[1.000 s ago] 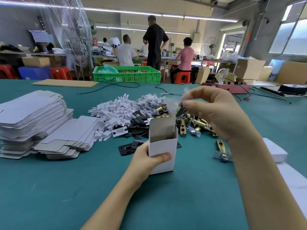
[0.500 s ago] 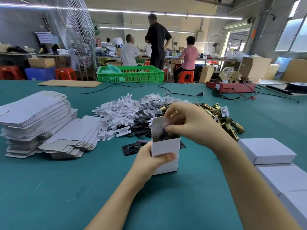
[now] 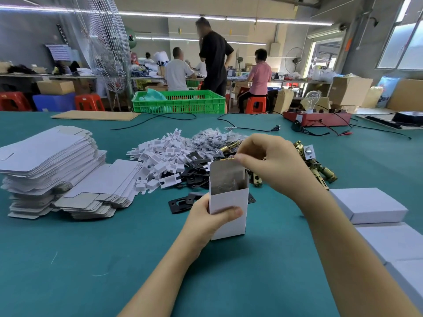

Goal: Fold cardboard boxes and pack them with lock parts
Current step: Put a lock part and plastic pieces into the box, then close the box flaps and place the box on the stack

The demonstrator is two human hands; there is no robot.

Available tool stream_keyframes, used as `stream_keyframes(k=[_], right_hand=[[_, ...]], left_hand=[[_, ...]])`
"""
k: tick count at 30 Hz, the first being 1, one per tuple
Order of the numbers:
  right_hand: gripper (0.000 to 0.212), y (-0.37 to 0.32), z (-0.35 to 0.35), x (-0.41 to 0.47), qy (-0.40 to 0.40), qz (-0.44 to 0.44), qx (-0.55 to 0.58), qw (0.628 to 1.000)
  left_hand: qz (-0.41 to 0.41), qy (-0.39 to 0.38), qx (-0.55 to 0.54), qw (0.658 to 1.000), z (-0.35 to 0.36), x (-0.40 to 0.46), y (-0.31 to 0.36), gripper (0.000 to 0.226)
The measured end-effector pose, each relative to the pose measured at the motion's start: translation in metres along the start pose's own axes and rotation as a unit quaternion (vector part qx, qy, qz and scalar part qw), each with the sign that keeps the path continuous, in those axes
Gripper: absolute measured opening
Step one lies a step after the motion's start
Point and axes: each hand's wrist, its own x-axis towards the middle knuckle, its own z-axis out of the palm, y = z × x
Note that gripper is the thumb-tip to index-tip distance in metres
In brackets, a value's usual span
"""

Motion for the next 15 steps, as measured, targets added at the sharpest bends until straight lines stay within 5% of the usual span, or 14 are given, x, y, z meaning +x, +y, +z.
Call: stream_keyframes(k=[5, 8, 10, 15], right_hand=[[0.026, 0.018, 0.022, -0.009, 0.128, 0.192, 0.214, 0.949], [0.049, 0.028, 0.046, -0.030, 0.062, 0.327, 0.369, 0.868], [0.056, 0.034, 0.058, -0.046, 0.024, 0.331, 0.439, 0.835], [0.045, 0.033, 0.072, -0.058, 0.025, 0.327, 0.464, 0.823]], left_hand=[[0.065, 0.028, 0.003, 0.997, 0.004, -0.004, 0.010, 0.103], [0.063, 0.029, -0.004, 0.998, 0.009, -0.008, 0.008, 0.079], [0.049, 0.015, -0.015, 0.999, 0.011, -0.010, 0.008, 0.060], [-0.022, -0.004, -0.079, 0.997, 0.011, -0.011, 0.012, 0.077]])
